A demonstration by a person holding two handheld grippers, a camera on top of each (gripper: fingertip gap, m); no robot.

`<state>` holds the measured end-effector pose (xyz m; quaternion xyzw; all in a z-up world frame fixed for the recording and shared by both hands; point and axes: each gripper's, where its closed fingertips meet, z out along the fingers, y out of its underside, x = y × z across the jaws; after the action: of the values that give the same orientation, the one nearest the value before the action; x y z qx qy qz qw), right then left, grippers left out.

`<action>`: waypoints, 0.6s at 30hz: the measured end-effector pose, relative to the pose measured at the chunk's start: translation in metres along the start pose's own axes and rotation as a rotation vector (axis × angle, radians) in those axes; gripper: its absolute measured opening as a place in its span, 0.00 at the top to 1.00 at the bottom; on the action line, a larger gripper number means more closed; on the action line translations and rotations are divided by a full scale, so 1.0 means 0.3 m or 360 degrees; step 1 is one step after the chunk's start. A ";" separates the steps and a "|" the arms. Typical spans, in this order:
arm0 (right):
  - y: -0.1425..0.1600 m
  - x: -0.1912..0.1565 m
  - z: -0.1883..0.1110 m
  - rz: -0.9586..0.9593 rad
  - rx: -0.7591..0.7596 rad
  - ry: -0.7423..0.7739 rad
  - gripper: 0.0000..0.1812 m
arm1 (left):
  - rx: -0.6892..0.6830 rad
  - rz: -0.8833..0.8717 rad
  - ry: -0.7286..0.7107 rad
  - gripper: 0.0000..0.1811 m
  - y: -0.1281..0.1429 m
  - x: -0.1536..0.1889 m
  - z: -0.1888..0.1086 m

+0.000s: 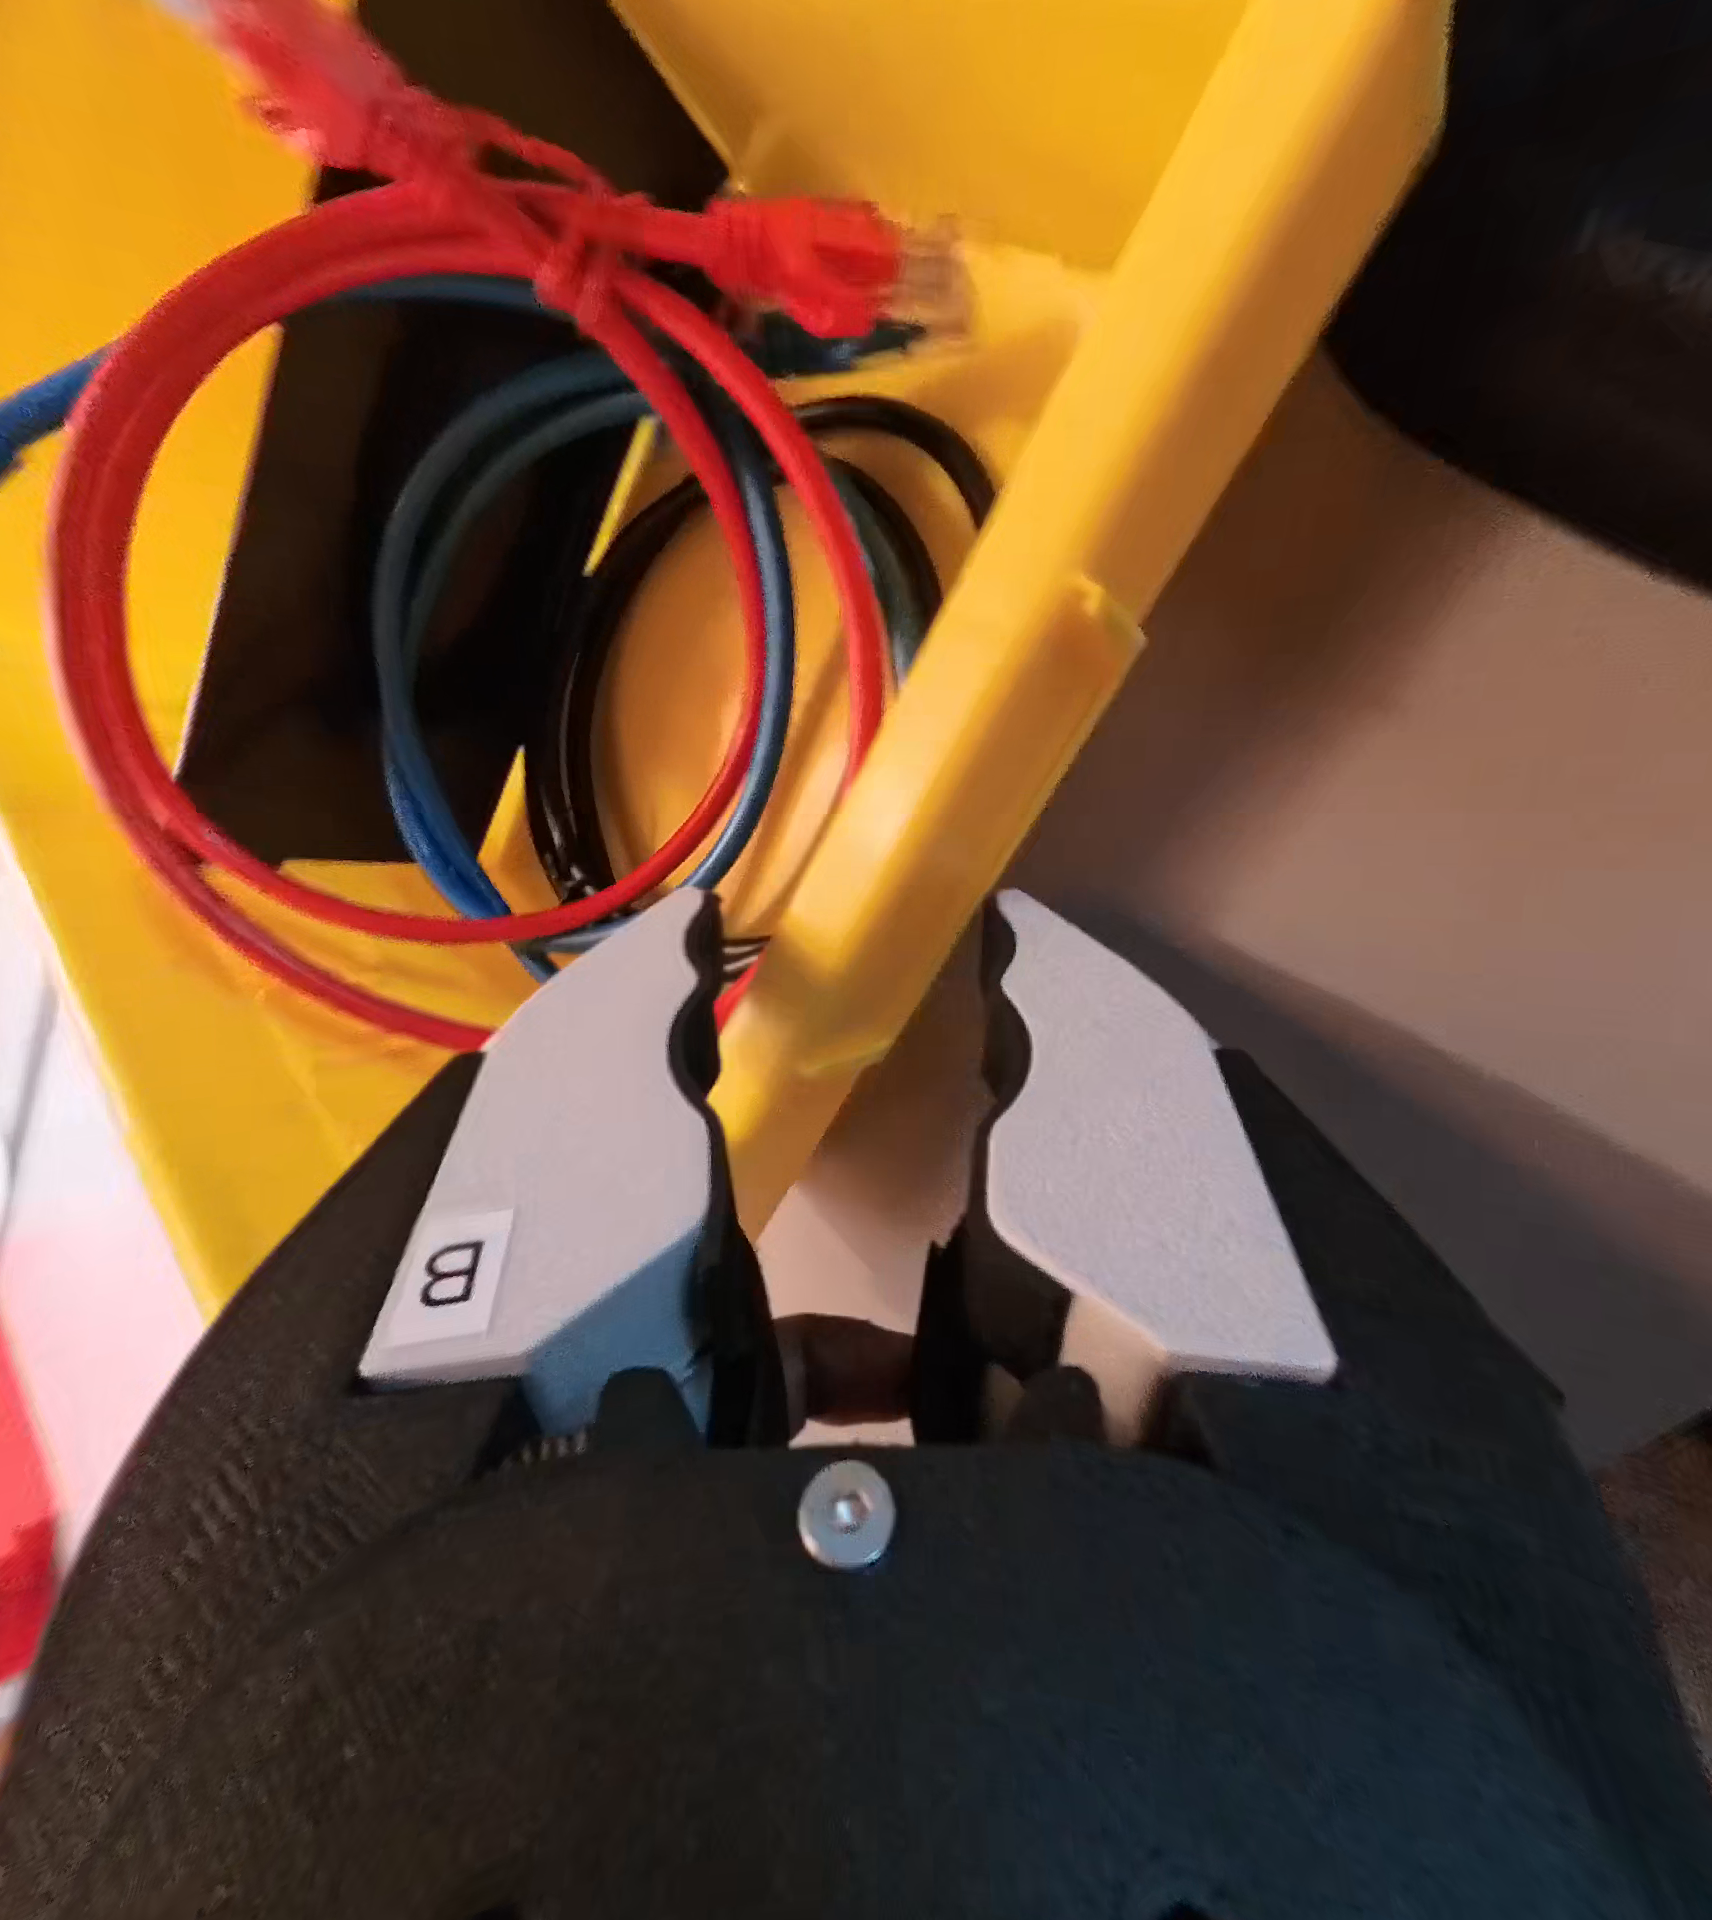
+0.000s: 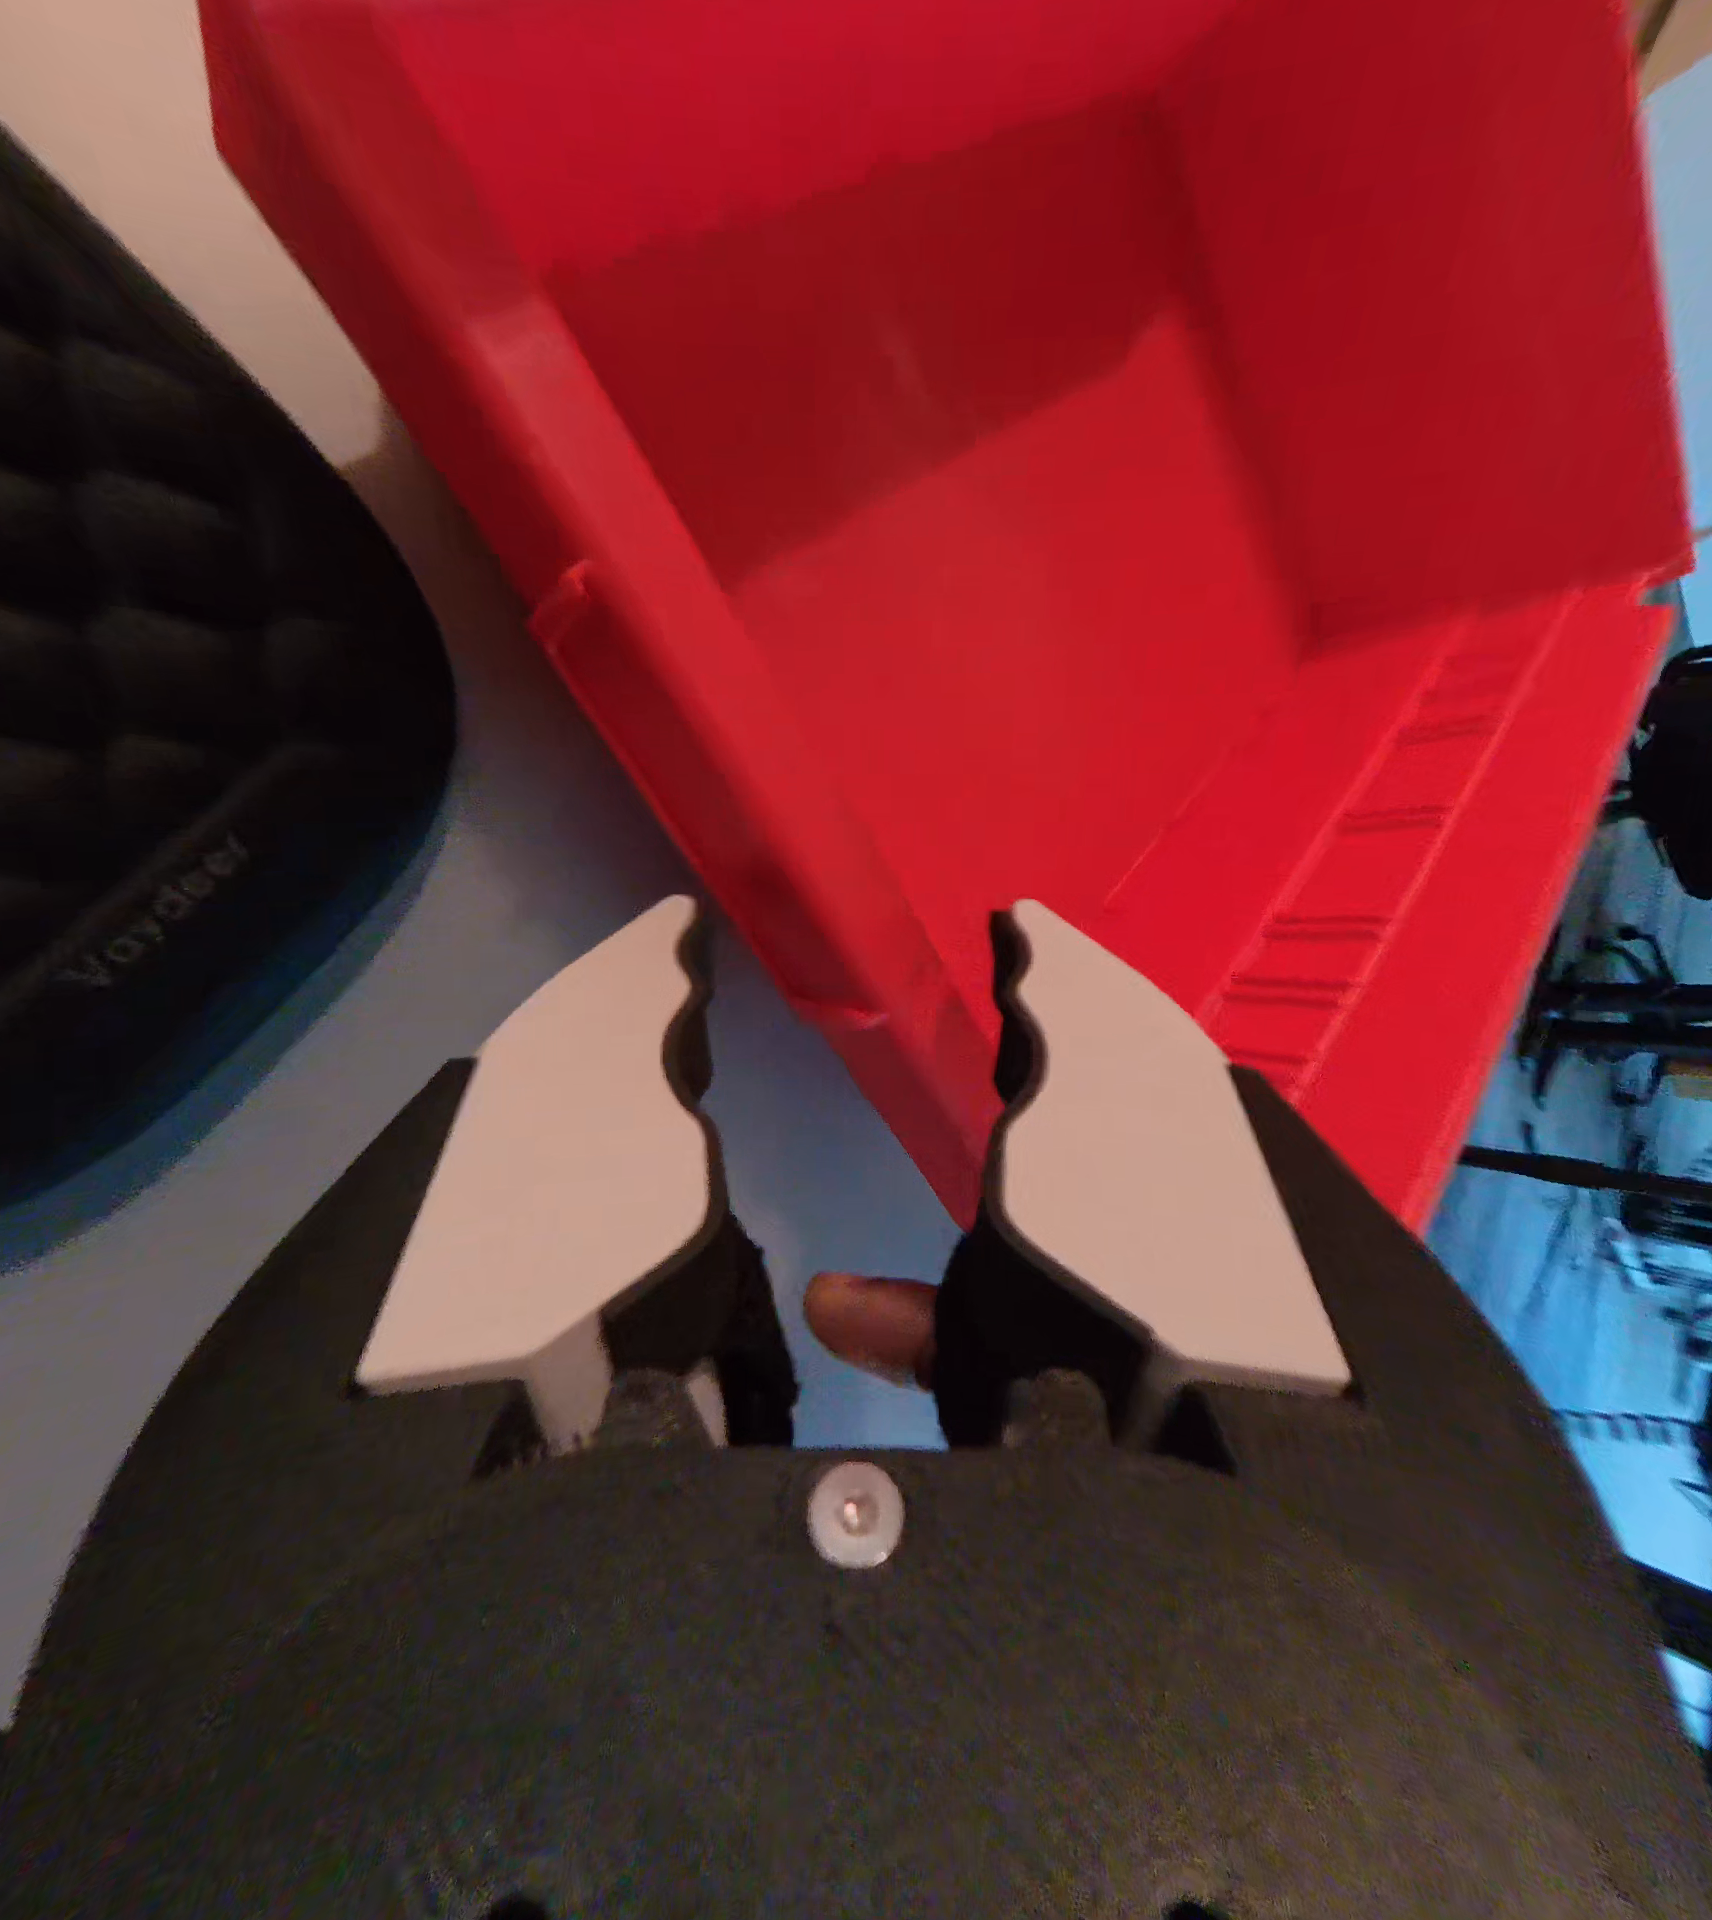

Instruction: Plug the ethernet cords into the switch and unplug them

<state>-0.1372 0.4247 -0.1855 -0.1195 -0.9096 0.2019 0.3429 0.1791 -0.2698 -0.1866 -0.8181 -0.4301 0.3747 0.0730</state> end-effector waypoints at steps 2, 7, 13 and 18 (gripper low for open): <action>-0.036 0.021 -0.043 0.0160 0.0198 0.0013 0.67 | 0.0177 -0.0246 -0.0009 0.68 -0.049 -0.031 -0.058; -0.307 0.117 -0.282 0.0746 0.1307 0.0069 0.61 | 0.0765 -0.0950 -0.0112 0.68 -0.336 -0.223 -0.236; -0.524 -0.016 -0.326 0.1053 0.1782 -0.0316 0.62 | 0.0594 -0.0944 0.0229 0.68 -0.595 -0.371 -0.144; -0.610 -0.205 -0.218 0.0847 0.1619 -0.0526 0.62 | -0.0221 -0.0938 0.0361 0.68 -0.527 -0.479 0.151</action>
<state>-0.0624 0.2587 -0.0939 -0.1311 -0.6787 0.7071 0.1486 -0.0044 -0.2901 -0.0698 -0.6980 -0.6621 0.2135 0.1698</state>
